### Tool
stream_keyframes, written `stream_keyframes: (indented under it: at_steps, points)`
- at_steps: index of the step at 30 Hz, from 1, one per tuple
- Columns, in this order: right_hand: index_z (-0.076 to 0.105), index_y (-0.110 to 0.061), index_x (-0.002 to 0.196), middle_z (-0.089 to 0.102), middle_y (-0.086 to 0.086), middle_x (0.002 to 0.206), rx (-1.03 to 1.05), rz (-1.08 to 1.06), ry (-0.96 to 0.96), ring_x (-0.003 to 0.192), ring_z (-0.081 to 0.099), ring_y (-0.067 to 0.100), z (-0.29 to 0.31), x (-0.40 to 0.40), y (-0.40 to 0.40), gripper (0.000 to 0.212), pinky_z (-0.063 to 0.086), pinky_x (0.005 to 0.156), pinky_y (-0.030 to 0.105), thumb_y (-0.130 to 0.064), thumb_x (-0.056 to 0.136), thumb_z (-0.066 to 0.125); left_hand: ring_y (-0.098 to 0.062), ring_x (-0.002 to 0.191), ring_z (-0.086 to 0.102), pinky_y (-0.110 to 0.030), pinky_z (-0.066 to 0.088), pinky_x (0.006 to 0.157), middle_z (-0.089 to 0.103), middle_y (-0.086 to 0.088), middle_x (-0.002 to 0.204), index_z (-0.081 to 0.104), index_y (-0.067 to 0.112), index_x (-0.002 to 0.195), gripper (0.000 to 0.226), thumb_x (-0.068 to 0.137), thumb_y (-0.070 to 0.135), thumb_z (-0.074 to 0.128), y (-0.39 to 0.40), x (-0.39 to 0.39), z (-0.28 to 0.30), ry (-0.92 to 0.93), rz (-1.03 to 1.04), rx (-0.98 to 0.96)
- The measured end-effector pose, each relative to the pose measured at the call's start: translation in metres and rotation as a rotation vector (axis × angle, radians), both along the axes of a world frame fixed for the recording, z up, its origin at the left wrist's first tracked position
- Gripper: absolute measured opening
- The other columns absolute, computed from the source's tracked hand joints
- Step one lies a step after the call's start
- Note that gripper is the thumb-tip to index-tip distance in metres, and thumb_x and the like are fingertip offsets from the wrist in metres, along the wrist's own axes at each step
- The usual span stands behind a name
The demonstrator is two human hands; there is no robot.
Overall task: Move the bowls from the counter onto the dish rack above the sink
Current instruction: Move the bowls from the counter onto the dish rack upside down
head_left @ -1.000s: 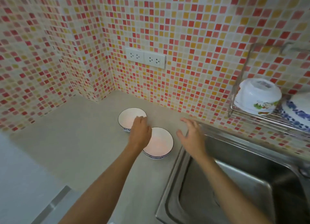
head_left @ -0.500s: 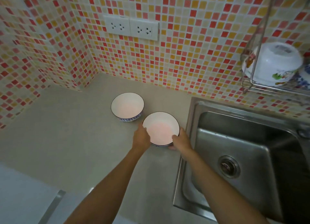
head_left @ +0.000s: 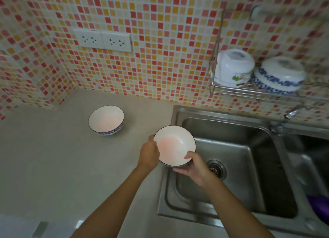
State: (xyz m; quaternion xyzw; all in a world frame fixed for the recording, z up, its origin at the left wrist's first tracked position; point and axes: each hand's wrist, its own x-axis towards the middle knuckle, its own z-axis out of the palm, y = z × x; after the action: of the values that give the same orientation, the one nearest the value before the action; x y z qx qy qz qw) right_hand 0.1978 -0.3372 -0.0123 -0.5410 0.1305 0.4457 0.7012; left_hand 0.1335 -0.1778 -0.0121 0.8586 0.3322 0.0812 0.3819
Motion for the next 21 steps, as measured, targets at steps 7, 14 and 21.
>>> stream_keyframes:
  at_steps: [7, 14, 21]
  points:
    - [0.049, -0.008, 0.123, 0.056, 0.015, 0.116, -0.008, -0.152, 0.009, 0.099, 0.059, 0.037, 0.008, 0.021, -0.095, 0.056, 0.058, 0.067, 0.053, -0.007, 0.067, 0.051, -0.033, 0.104, 0.060, -0.031, 0.047, 0.086, 0.063, -0.017, 0.119, 0.047, 0.005, 0.130, 0.034, 0.100, 0.014, 0.034, -0.092, 0.027, 0.010, -0.124, -0.167, -0.050]
    - [0.056, -0.011, 0.107, 0.057, 0.013, 0.113, -0.031, -0.201, -0.033, 0.100, 0.059, 0.034, 0.003, 0.040, -0.176, 0.053, 0.059, 0.057, 0.042, -0.010, 0.054, 0.047, -0.018, 0.108, 0.059, -0.025, 0.045, 0.090, 0.063, -0.001, 0.123, 0.041, 0.025, 0.139, 0.042, 0.100, 0.037, 0.031, -0.164, 0.042, 0.002, -0.193, -0.302, -0.188]
    - [0.044, -0.011, 0.133, 0.047, 0.020, 0.136, -0.154, -0.246, -0.049, 0.108, 0.055, 0.043, -0.015, 0.059, -0.230, 0.064, 0.058, 0.058, 0.047, 0.002, 0.070, 0.044, -0.031, 0.131, 0.043, -0.039, 0.036, 0.107, 0.045, -0.013, 0.144, 0.023, 0.018, 0.148, 0.054, 0.098, 0.029, 0.041, -0.205, 0.014, -0.053, 0.071, -0.379, -0.066]
